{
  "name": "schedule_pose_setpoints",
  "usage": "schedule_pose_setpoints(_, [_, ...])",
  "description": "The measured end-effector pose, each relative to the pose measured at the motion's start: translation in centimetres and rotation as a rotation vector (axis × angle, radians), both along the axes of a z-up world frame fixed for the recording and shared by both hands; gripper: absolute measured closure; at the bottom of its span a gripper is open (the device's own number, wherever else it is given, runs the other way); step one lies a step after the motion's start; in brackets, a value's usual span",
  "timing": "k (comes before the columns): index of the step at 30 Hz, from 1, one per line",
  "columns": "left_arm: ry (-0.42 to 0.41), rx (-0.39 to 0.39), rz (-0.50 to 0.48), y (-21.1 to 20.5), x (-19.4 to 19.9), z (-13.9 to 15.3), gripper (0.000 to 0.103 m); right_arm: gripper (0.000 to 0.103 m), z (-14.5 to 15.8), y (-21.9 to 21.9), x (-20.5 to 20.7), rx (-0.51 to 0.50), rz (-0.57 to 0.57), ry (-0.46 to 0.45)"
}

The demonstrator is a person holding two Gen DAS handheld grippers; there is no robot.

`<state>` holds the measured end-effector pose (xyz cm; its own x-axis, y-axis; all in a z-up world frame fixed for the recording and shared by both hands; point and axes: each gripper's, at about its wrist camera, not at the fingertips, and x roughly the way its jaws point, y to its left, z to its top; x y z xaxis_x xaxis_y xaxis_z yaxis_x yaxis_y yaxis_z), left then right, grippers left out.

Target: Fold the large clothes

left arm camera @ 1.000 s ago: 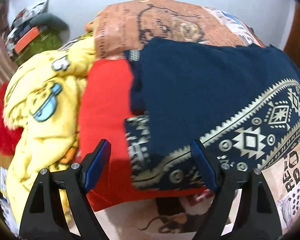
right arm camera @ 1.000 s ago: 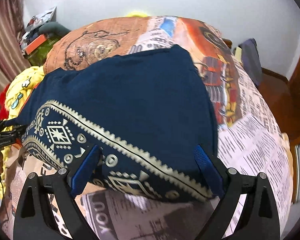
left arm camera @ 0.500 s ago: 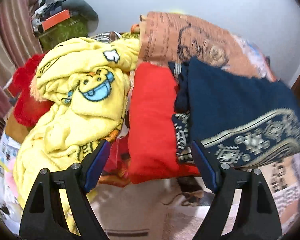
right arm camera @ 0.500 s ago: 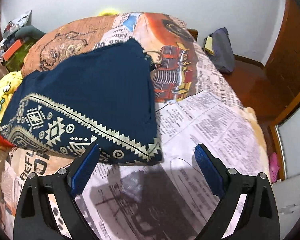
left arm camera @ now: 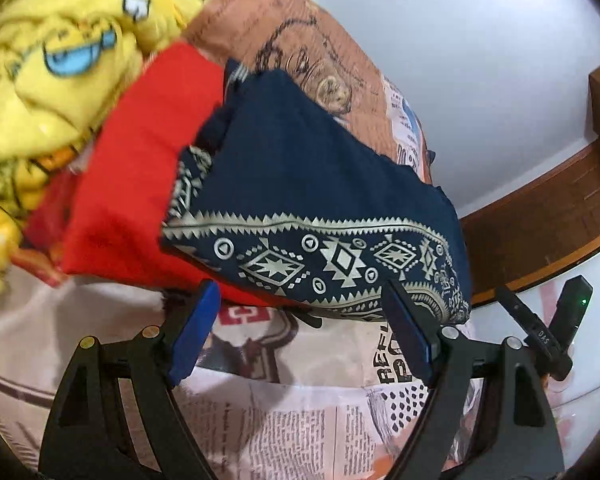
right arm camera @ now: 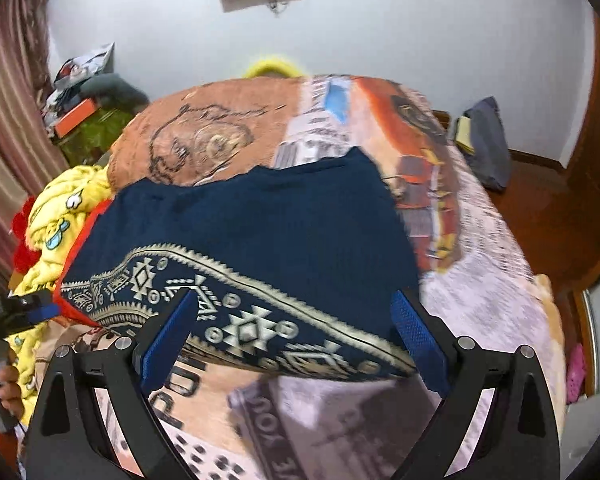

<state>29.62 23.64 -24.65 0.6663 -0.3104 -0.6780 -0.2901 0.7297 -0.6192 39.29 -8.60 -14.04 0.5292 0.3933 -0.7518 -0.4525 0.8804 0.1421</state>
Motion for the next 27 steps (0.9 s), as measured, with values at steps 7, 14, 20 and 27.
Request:
schedule_pose_setpoints(7, [0.012, -0.177, 0.019, 0.7, 1.3, -3.6, 0.027, 0.007, -3.3, 3.9, 1.0, -0.039, 0.058, 0.062])
schedule_pose_setpoints(14, [-0.01, -0.135, 0.026, 0.6, 1.7, -4.1, 0.042, 0.001, -5.3, 3.8, 1.9, -0.018, 0.05, 0.117])
schedule_pose_setpoints(20, [-0.052, -0.073, 0.075, 1.6, 1.1, -2.8, 0.044, 0.0, -5.3, 3.3, 1.8, -0.003, 0.049, 0.118])
schedule_pose_setpoints(27, [-0.065, -0.132, 0.117, 3.5, 1.5, -3.6, 0.044, 0.0, -5.5, 3.7, 1.9, -0.009, 0.048, 0.114])
